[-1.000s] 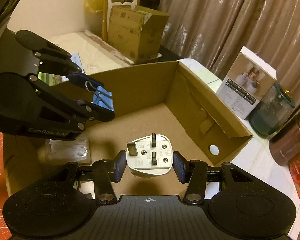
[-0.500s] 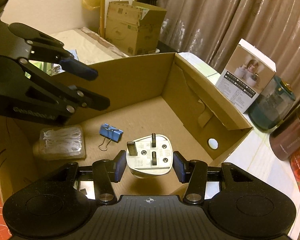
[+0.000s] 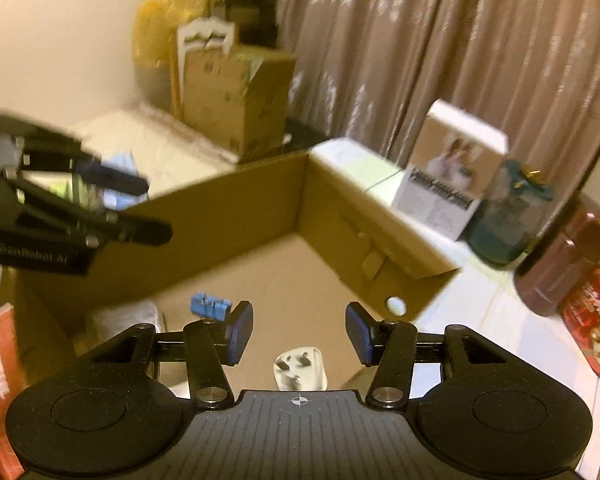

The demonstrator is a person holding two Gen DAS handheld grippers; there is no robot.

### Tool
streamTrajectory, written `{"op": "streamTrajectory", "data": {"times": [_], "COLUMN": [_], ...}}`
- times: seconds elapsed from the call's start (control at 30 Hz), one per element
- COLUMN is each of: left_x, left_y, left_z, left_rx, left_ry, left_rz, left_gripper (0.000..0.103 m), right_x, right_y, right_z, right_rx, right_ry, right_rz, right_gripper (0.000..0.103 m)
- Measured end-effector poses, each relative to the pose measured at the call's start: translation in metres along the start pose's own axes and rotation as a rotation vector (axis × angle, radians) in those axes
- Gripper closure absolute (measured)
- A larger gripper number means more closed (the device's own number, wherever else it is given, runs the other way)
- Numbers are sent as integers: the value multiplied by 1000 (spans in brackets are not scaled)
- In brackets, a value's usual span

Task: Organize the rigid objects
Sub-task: 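Carry the clip and plug over the cardboard box and open both tools to drop them, then withdraw both open tools from the cardboard box back over the table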

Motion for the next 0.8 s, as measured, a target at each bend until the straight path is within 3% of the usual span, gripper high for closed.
{"op": "streamTrajectory", "data": {"times": [0.13,0.47,0.8], "left_x": [-27,-99,-140], "left_y": [-2,-2,22], "left_z": [-13,-75,-151], "left_rx": [-40,-94,-80], "left_ry": [24,108,186], "left_rz": [-27,-105,-129], "left_gripper": [61,60,38], "right_x": [-46,-180,-283], "right_y": [3,37,129], "right_z": [-13,-47,-76], "right_rx": [59,266,419], "right_ry": [46,160,341], "right_rz": [-58,-173,-173], "right_gripper": [45,39,28]}}
Point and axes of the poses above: each gripper's, at about its wrist camera, not at the fingertips, and x roughly the way its jaws point, z to its left, y to its underside, the point moved 5 cm from there along x, roughly the way its jaws point, and after that the axes turned 13 degrees about -x, right-handed, at the moved point
